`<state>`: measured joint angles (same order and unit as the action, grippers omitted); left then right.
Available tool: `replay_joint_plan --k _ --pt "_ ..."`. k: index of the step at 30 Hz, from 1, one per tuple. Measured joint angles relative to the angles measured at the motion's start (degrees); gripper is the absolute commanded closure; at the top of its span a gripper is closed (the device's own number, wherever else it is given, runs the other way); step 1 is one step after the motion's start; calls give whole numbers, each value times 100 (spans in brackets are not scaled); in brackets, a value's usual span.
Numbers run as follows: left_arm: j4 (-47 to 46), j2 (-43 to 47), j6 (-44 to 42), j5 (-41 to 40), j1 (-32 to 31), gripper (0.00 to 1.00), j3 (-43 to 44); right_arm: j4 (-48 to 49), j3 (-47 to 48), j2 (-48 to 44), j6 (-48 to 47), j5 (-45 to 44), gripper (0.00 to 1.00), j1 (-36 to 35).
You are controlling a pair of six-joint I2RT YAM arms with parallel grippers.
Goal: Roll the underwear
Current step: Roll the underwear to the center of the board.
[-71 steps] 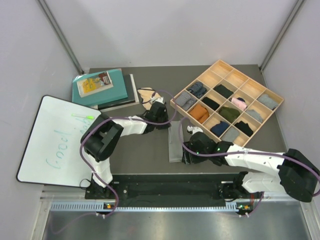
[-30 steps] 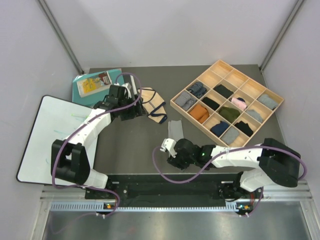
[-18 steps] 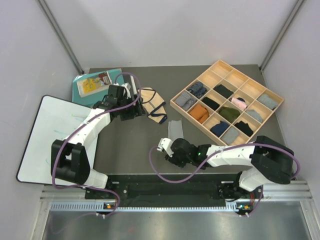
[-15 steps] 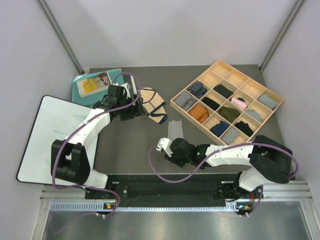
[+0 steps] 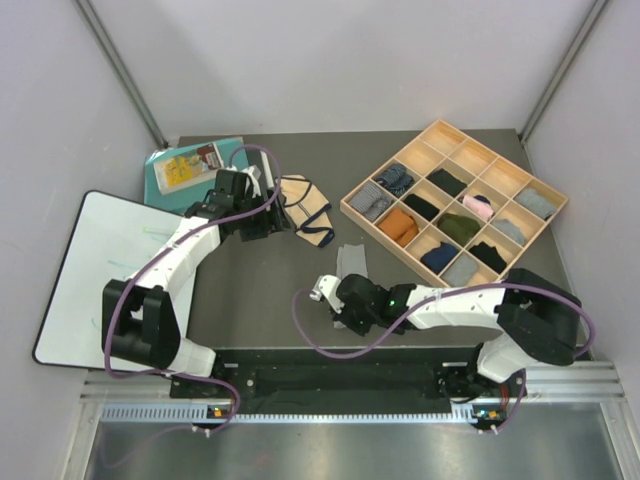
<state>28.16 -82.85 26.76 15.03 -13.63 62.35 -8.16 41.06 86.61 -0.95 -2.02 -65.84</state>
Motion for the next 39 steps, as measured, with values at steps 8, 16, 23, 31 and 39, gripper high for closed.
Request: replay_joint_plan --k 8,16,23,31,39 --pt "4 122 -37 61 0 24 -22 -645 72 -223 339 487 100 92" --pt "7 177 -81 90 0 24 -66 -966 299 -223 420 951 100 474" --pt "7 177 -103 136 0 24 -72 -1169 544 -223 391 1163 100 791" --pt "7 177 -101 210 0 24 -76 -1305 737 -170 260 1279 100 1097" --pt "7 219 -103 240 0 24 -87 -1384 1014 170 107 1355 100 1331"
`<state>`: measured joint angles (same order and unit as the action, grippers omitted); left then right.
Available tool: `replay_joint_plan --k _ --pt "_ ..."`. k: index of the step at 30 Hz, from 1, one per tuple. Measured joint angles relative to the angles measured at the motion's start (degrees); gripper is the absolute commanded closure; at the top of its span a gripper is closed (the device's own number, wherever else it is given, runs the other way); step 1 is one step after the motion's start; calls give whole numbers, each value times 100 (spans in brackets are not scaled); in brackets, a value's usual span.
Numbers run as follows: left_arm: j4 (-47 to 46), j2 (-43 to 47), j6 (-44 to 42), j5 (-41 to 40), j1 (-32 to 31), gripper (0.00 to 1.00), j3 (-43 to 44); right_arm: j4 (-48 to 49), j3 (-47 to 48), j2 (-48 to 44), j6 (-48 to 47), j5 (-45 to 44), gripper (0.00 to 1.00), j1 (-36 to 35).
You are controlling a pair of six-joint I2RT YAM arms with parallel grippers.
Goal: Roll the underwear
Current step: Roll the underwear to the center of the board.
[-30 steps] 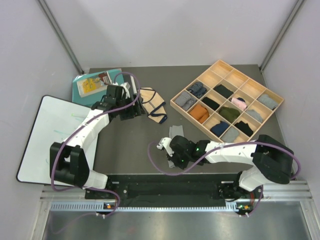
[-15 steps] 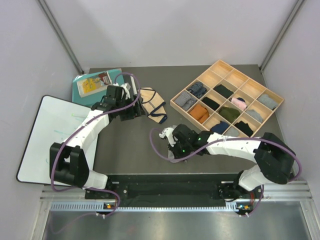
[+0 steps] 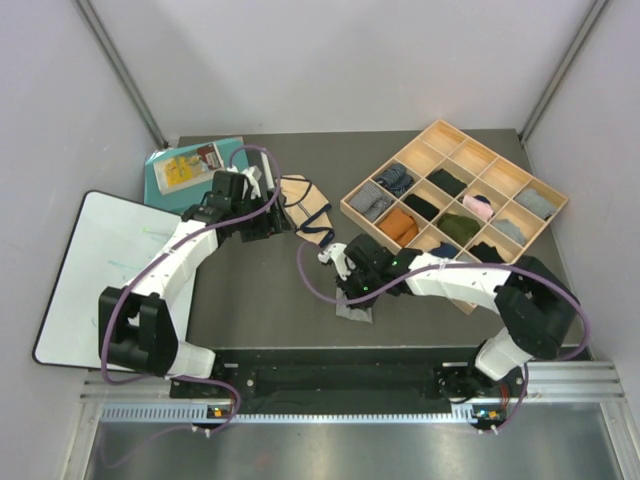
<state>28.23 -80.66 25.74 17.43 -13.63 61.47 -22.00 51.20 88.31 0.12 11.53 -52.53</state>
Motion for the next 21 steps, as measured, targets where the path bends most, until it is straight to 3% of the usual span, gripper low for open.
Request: replay_joint_plan --k 14,21 --pt "-105 374 256 -24 -175 25 -509 -70 354 437 -278 103 100 278" --pt "-334 1082 625 -586 -861 25 -1329 -42 533 710 -372 201 100 407"
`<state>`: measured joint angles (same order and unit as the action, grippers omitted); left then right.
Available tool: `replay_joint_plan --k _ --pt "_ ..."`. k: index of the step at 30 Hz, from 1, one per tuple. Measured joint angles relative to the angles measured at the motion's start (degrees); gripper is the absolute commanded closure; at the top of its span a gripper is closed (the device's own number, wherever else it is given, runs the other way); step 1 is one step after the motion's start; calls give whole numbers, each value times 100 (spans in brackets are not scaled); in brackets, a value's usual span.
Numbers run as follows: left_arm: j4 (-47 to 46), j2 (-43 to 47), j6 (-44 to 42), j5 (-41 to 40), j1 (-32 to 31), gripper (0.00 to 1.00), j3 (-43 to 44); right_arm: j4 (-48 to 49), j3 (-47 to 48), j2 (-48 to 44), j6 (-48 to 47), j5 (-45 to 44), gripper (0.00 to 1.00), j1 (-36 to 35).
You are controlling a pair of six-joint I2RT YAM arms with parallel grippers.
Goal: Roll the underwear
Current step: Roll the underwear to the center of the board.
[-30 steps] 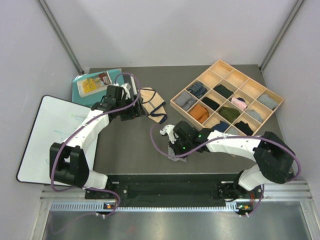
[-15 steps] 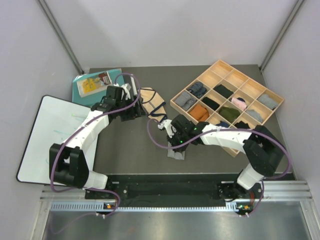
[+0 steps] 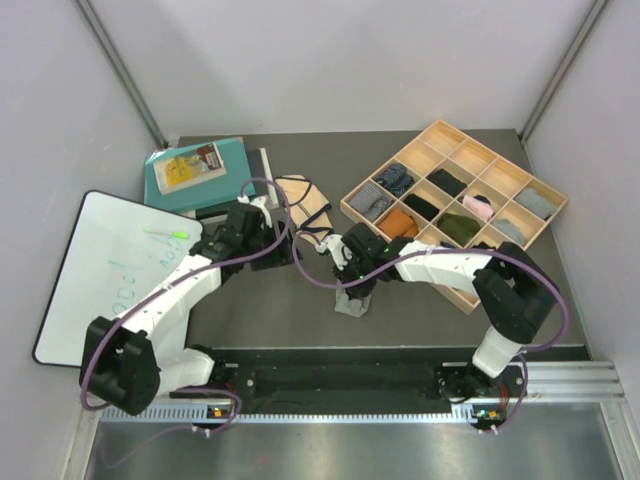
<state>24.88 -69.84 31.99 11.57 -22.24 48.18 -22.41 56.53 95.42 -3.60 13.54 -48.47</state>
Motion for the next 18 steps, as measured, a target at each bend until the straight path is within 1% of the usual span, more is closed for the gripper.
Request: replay_joint_plan --k 3,6,12,18 --pt "-238 105 166 -254 -503 25 -278 -11 131 164 -46 46 100 33" --pt "-702 262 398 -352 -901 27 -778 -2 208 254 -76 125 100 107" --pt "-1534 675 826 -369 -1154 27 -1851 13 212 415 -92 289 100 302" --pt "-2583 651 1137 -376 -1770 25 -2227 55 251 527 -81 511 100 407"
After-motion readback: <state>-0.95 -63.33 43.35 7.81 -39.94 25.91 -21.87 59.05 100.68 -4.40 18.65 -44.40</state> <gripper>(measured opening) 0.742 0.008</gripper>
